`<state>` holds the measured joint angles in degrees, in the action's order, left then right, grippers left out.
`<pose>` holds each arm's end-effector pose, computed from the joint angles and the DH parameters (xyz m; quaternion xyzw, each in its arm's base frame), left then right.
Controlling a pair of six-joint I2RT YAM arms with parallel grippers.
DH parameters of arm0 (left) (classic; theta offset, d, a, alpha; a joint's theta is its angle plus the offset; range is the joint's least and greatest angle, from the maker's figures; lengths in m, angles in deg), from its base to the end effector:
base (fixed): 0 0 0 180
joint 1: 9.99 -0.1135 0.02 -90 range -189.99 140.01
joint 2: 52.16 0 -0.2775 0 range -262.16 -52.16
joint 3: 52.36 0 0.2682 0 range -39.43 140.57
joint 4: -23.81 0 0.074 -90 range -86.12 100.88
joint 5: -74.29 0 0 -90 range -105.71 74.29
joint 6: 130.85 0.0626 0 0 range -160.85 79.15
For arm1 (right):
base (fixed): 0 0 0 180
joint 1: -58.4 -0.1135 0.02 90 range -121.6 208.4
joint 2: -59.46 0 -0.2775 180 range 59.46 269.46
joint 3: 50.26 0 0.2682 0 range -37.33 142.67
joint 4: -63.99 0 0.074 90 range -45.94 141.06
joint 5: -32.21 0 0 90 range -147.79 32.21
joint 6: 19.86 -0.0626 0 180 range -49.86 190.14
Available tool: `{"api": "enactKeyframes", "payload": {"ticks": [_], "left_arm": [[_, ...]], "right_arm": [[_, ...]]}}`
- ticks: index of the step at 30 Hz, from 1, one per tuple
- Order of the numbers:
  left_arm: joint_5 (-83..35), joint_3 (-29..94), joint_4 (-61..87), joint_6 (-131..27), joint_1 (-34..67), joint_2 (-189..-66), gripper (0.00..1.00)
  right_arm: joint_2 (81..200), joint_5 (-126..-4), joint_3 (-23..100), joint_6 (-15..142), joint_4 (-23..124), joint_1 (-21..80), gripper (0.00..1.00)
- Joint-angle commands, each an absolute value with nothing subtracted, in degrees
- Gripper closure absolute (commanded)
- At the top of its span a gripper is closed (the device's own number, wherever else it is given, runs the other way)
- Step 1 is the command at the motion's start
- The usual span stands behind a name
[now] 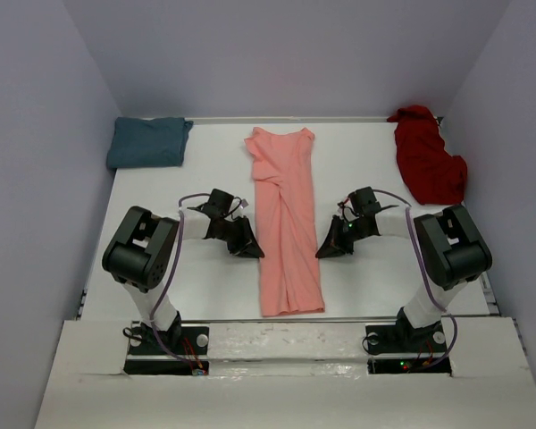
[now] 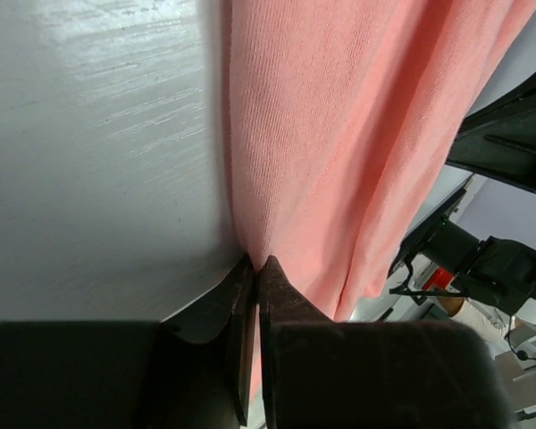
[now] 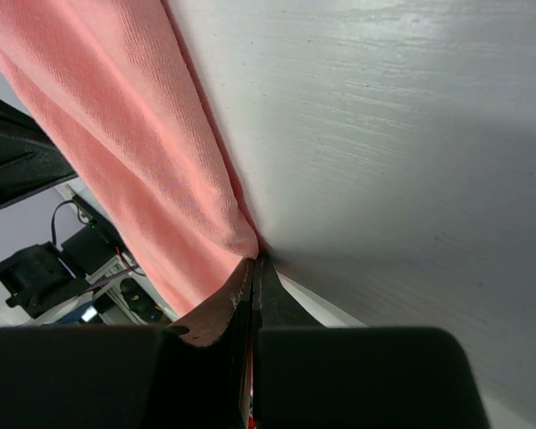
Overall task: Fold and stack the t-shirts
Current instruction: Fold the tshirt
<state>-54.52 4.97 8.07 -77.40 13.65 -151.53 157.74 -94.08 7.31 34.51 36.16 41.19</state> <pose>0.2864 -0.1682 0.1038 -0.0103 0.9108 -0.4074 0.0664 0.2840 0.1268 0.0973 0.0922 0.9309 0.3527 0.0223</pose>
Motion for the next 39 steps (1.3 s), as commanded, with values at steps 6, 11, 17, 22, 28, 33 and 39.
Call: {"api": "enactKeyframes", "payload": {"ticks": [6, 11, 17, 22, 28, 33, 39], "left_arm": [[-45.2, 3.5, -0.4, -72.9, 12.2, -157.5, 0.85], [-45.4, 3.8, -0.3, -72.3, 11.8, -158.9, 0.85], [-45.9, 4.2, -0.1, -71.9, 11.5, -160.2, 0.85], [-46.3, 4.8, 0.0, -71.5, 11.5, -162.2, 0.85], [-46.2, 10.1, -1.9, -71.1, 11.5, -165.4, 0.85], [-45.2, 16.7, -5.0, -70.0, 10.8, -167.8, 0.85], [-44.5, 24.2, -9.1, -67.8, 8.5, -172.3, 0.85]], "right_arm": [[159.5, -87.7, 8.4, 37.4, 34.4, 41.5, 1.0], [159.6, -87.3, 8.0, 37.9, 33.7, 42.1, 1.0], [160.0, -87.0, 7.5, 38.9, 33.3, 42.6, 1.0], [161.2, -87.0, 8.3, 39.0, 33.1, 43.1, 1.0], [164.1, -87.5, 12.9, 38.6, 32.7, 43.6, 1.0], [167.1, -87.8, 17.2, 38.7, 31.9, 43.6, 1.0], [169.9, -87.8, 21.3, 39.4, 30.5, 44.2, 1.0]]}}
